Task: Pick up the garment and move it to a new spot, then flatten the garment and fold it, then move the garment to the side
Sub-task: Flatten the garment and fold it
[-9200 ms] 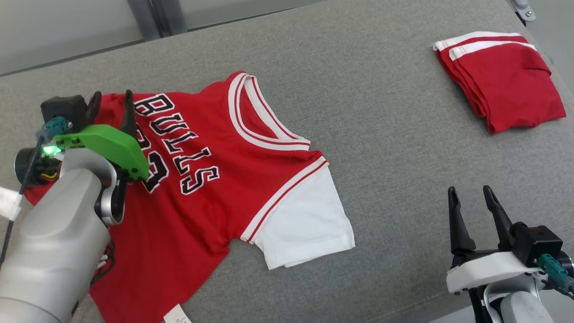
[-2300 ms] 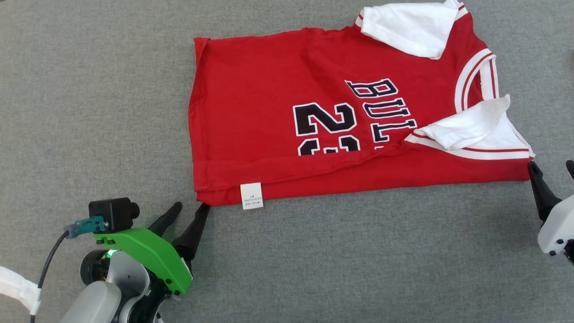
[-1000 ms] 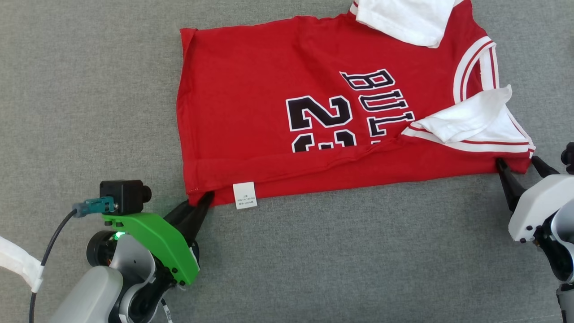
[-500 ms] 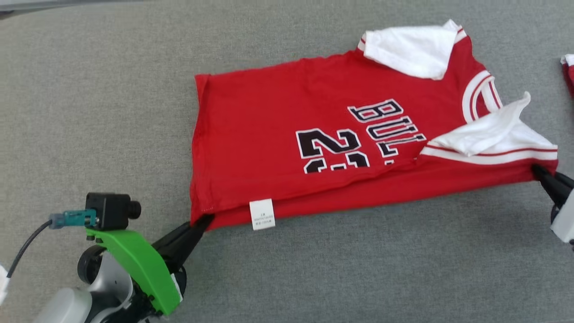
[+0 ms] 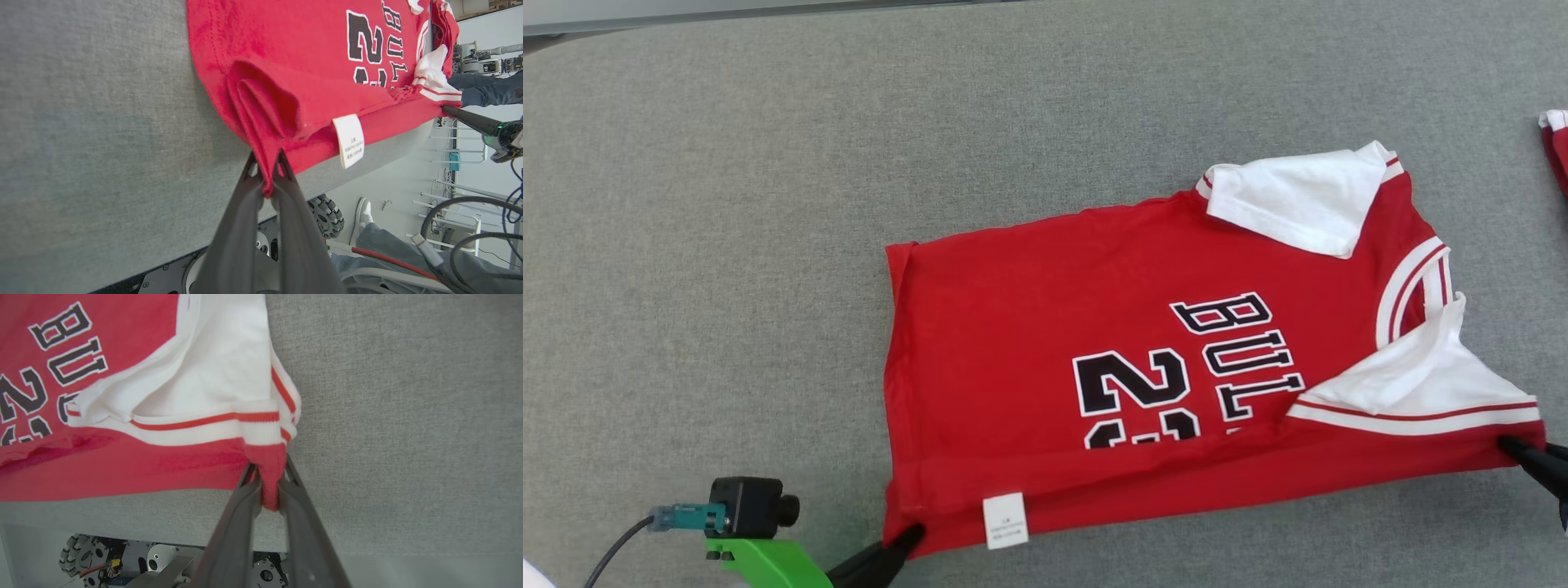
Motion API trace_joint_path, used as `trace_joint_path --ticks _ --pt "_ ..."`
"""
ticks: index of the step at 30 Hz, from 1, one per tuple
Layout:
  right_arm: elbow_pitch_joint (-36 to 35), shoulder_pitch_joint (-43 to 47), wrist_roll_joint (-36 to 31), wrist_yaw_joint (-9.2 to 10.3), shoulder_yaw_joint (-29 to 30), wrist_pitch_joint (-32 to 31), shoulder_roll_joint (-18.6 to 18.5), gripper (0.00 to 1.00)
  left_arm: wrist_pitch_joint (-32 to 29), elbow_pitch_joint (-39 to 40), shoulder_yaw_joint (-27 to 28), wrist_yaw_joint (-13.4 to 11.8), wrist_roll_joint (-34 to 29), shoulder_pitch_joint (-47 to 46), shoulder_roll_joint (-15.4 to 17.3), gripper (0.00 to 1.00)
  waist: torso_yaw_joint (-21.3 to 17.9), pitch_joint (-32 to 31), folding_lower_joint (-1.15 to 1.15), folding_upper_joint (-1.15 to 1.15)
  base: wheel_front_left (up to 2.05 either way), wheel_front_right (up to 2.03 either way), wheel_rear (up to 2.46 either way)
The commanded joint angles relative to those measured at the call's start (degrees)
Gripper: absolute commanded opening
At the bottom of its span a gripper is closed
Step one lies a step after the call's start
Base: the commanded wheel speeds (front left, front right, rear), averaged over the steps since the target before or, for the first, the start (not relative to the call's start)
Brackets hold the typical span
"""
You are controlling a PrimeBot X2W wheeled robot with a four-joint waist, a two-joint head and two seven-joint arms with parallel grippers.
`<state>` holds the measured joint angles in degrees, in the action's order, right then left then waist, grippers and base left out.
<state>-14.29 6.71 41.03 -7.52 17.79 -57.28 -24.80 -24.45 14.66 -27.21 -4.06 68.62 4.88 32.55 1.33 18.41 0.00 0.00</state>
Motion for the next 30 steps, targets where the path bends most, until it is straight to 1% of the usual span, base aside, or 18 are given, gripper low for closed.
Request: trace_joint_path --ticks 1,3,5,6,10,12,13,14,16,20,22,24,30 --pt "0.43 0.21 -1.44 0.06 -0.30 1.66 -0.37 1.00 1.50 -1.61 0.33 -0.54 -2.11 -0.63 -0.05 1.00 -0.12 -0.01 0.00 0.00 0.00 0.00 0.00" --pt "0.56 0.03 -2.10 0.04 -1.14 3.35 -0.62 1.00 3.16 -2.72 0.25 -0.62 -3.69 -1.42 -1.07 1.00 -0.26 0.00 0.00 0.00 0.00 0.00 0.00" --pt "0.01 -0.13 -3.44 0.03 -1.11 4.98 -1.76 1.00 4.71 -3.09 1.01 -0.79 -3.98 -2.05 -1.62 1.00 -0.34 0.01 0.00 0.00 0.00 0.00 0.00" --pt "-0.72 -0.50 -4.24 0.03 -0.97 6.19 -2.48 1.00 5.51 -3.24 1.56 -1.06 -4.45 -2.48 -1.69 1.00 -0.38 0.09 0.00 0.00 0.00 0.00 0.00" --pt "-4.88 -4.82 -4.99 0.02 -1.45 10.12 -3.41 1.00 9.08 -3.33 4.85 -2.42 -6.15 -5.54 -2.28 1.00 -0.88 1.73 0.00 0.00 0.00 0.00 0.00" --pt "-5.92 -8.48 -5.82 0.02 -2.55 12.27 -3.55 1.00 9.69 -3.68 5.92 -2.93 -7.45 -8.00 -1.83 1.00 -0.91 3.05 0.00 0.00 0.00 0.00 0.00" --pt "-6.07 -10.70 -6.42 0.02 -3.91 13.07 -3.75 1.00 9.31 -3.80 5.53 -2.64 -8.77 -9.74 -0.85 1.00 -0.86 3.89 0.00 0.00 0.00 0.00 0.00" --pt "-5.70 -13.66 -7.69 0.02 -5.07 14.00 -3.87 1.00 9.22 -4.01 5.29 -2.42 -10.09 -11.87 -0.56 1.00 -0.76 4.90 0.00 0.00 0.00 0.00 0.00" --pt "-4.28 -18.00 -9.60 0.02 -7.75 15.08 -3.94 1.00 8.90 -4.46 4.66 -2.23 -11.27 -15.48 -1.32 1.00 -0.32 6.54 0.00 0.00 0.00 0.00 0.00" --pt "0.73 -25.43 -12.75 0.02 -15.79 15.37 -3.02 1.00 7.65 -8.42 2.19 -1.14 -14.12 -23.94 -3.70 1.00 1.34 9.45 0.00 0.00 0.00 0.00 0.00" --pt "3.29 -27.59 -13.02 0.03 -18.42 15.51 -2.52 1.00 7.57 -11.17 0.70 -0.38 -14.80 -27.11 -5.46 1.00 2.02 10.30 0.00 0.00 0.00 0.00 0.00" --pt "5.24 -29.01 -13.69 0.03 -20.31 16.16 -2.00 1.00 7.66 -13.95 0.01 0.25 -15.08 -29.58 -6.83 1.00 2.22 10.81 0.00 0.00 0.00 0.00 0.00" --pt "10.43 -31.18 -15.60 0.03 -23.33 18.06 -1.18 1.00 8.62 -20.55 -0.48 1.96 -15.87 -34.52 -8.96 1.00 2.02 11.86 0.00 0.00 0.00 0.00 0.00"
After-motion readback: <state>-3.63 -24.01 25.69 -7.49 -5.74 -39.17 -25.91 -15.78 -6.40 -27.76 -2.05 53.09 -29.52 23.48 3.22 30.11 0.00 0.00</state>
